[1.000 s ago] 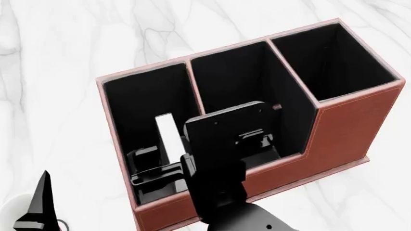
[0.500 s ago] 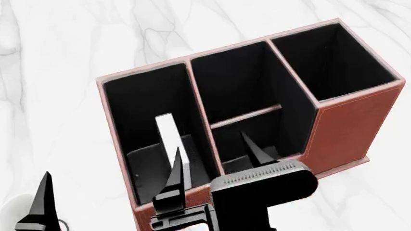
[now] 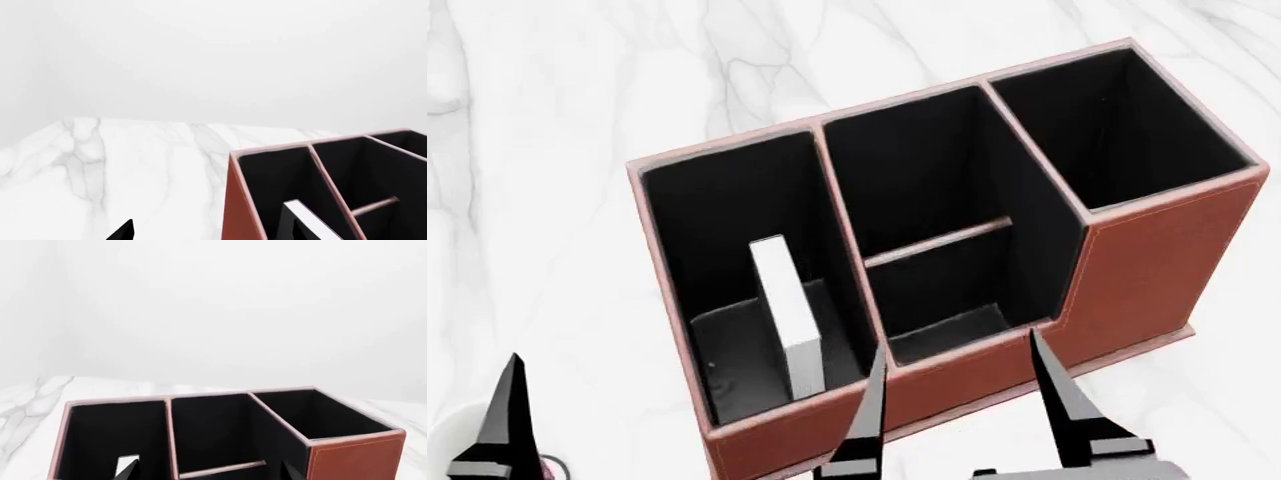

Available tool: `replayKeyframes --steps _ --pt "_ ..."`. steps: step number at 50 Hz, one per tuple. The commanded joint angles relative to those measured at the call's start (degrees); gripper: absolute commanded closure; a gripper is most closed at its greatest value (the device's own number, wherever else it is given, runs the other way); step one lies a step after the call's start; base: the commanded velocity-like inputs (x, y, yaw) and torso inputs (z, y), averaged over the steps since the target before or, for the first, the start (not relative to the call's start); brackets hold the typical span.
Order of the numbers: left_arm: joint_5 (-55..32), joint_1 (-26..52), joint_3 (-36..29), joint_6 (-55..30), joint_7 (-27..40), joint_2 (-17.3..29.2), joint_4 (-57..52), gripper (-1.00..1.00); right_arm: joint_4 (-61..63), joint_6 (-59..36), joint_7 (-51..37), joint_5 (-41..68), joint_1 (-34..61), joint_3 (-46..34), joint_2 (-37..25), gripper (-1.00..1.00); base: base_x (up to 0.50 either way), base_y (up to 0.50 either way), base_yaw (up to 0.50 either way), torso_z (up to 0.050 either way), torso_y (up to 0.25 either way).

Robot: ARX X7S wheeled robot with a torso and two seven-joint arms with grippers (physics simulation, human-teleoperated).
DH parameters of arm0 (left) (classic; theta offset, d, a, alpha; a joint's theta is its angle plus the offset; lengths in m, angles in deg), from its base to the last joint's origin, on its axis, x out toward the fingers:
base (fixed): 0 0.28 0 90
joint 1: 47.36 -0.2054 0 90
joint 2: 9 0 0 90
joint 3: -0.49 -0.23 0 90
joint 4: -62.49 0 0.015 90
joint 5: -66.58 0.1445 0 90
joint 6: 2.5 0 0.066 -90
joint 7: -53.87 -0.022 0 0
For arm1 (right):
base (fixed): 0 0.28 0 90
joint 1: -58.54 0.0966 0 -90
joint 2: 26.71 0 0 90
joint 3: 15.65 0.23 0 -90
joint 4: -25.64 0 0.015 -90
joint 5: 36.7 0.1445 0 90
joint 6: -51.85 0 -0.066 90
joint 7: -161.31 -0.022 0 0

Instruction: Pick up the book and place it in the left compartment of the caddy.

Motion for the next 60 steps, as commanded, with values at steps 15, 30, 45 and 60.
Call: replayKeyframes --steps 15,30,45,60 --pt "-2.46 -2.16 7.31 3.09 0.17 1.2 -1.75 -1.0 3.6 4.79 -4.01 0.36 -6.77 8.84 -5.94 -1.0 0.0 0.0 0.0 0.0 0.0" --pt "-3.35 -5.67 12.96 7.21 -0.32 1.8 0.18 -1.0 6.07 7.84 -7.24 2.21 -11.37 14.35 -10.2 -1.0 0.0 0.0 0.0 0.0 0.0" --pt "-5.41 -8.17 18.08 9.72 -0.29 2.36 1.32 -1.0 7.69 12.06 -10.33 3.81 -17.4 20.43 -14.28 -1.0 0.0 0.0 0.0 0.0 0.0" --pt "-8.65 -11.61 24.62 11.55 0.38 3.26 1.26 -1.0 9.6 16.87 -14.11 4.59 -26.25 28.31 -18.74 -1.0 0.0 0.0 0.0 0.0 0.0"
